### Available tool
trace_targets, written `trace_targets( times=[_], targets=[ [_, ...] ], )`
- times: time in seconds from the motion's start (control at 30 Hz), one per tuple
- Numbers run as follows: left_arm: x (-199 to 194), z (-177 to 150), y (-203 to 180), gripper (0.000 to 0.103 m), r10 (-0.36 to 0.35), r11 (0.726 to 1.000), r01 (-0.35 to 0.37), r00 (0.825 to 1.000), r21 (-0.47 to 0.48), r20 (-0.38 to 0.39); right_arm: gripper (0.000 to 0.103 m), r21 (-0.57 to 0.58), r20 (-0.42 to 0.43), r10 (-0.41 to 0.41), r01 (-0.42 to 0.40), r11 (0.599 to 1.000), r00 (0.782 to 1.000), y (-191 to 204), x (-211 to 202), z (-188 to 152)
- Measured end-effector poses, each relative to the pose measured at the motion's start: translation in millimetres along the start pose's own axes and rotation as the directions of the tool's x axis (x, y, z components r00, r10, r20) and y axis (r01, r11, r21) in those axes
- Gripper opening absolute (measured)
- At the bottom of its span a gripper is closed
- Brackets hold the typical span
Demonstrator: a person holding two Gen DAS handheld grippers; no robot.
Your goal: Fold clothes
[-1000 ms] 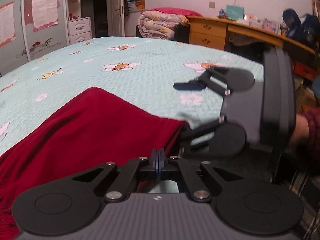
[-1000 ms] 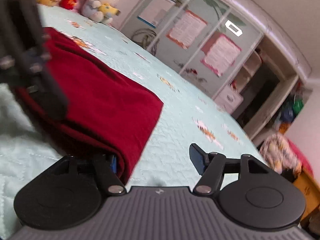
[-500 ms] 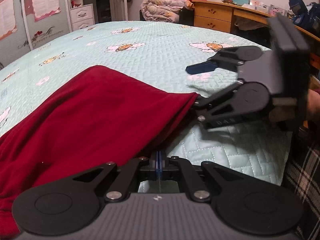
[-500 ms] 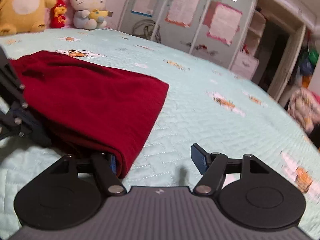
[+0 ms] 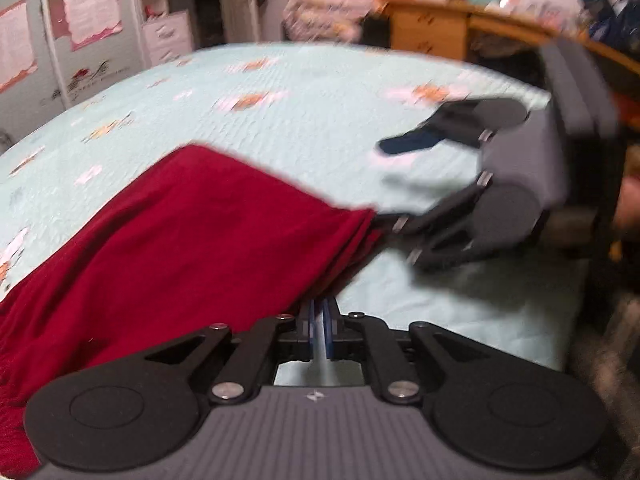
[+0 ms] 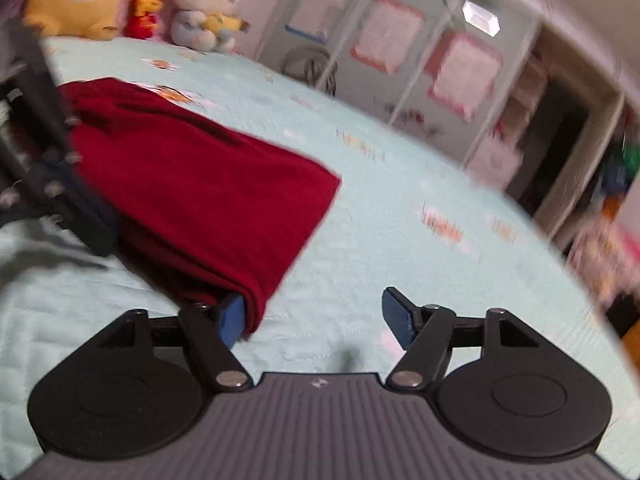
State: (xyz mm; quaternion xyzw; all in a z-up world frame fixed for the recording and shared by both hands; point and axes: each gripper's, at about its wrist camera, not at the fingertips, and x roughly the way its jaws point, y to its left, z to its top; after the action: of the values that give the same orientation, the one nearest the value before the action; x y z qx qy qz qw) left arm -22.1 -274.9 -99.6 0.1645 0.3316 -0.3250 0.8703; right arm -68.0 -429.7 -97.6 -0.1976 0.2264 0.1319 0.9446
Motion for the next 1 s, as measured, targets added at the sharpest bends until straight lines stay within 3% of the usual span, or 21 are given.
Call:
trace_targets(
  times=[0.27, 0.4, 0.6, 0.77, 1.0],
  targets=[
    [-16, -6, 3, 0.008, -0.029, 0.998, 0.030, 1.000, -0.056, 0.010, 0.073, 0.091, 0.031, 0.022, -0.025, 0.996, 0.999, -5, -20, -11],
    [-30, -3, -1, 0.019, -0.048, 0.997, 0.050, 0.998, -0.062, 0.036, 0.073, 0.132, 0.035, 0.070, -0.074, 0.988, 0.997, -15, -37, -15],
    [-34, 17, -12, 0.025, -0.083, 0.994, 0.090, 0.992, -0.068, 0.100, 0.069, 0.285, 0.116, 0.084, -0.114, 0.952, 0.990, -34, -65, -24],
    [-23, 23, -19, 0.026, -0.055, 0.998, 0.059, 0.995, -0.038, 0.086, 0.031, 0.154, 0.075, 0.075, -0.086, 0.984, 0.994, -23, -44, -17],
    [-12, 28, -25, 0.027, -0.030, 1.000, 0.031, 0.997, -0.006, 0.068, 0.031, 0.028, 0.088, 0.096, -0.099, 0.995, 0.992, -7, -43, -17]
  ],
)
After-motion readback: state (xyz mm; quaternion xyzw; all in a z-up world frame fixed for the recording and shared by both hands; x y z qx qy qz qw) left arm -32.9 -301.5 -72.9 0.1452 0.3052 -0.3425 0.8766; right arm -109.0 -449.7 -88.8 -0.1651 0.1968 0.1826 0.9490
